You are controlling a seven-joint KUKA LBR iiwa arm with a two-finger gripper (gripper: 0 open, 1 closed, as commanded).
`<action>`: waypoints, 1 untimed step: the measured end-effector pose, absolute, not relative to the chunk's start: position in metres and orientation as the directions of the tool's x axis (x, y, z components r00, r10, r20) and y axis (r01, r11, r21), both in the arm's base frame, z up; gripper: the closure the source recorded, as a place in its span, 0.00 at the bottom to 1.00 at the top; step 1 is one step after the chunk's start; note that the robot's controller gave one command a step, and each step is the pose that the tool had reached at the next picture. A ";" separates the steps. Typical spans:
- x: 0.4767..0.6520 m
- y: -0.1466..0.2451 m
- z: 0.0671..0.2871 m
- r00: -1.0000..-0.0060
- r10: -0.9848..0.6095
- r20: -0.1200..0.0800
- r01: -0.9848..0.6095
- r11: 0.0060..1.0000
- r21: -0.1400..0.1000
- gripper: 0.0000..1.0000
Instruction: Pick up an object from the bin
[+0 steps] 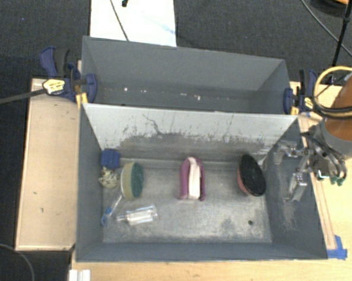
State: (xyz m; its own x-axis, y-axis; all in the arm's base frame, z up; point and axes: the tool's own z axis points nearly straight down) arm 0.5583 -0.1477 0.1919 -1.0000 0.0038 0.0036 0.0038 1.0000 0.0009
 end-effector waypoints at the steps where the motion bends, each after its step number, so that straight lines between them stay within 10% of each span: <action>1: 0.592 -0.140 0.087 -0.999 -0.050 0.001 -0.050 0.999 0.001 0.00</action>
Offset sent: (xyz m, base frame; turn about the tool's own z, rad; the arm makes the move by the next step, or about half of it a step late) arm 0.0340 0.0079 -0.1019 -0.0589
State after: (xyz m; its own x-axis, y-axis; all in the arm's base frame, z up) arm 0.5924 -0.1398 0.0870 -0.9988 -0.0495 0.0008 -0.0495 0.9988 0.0006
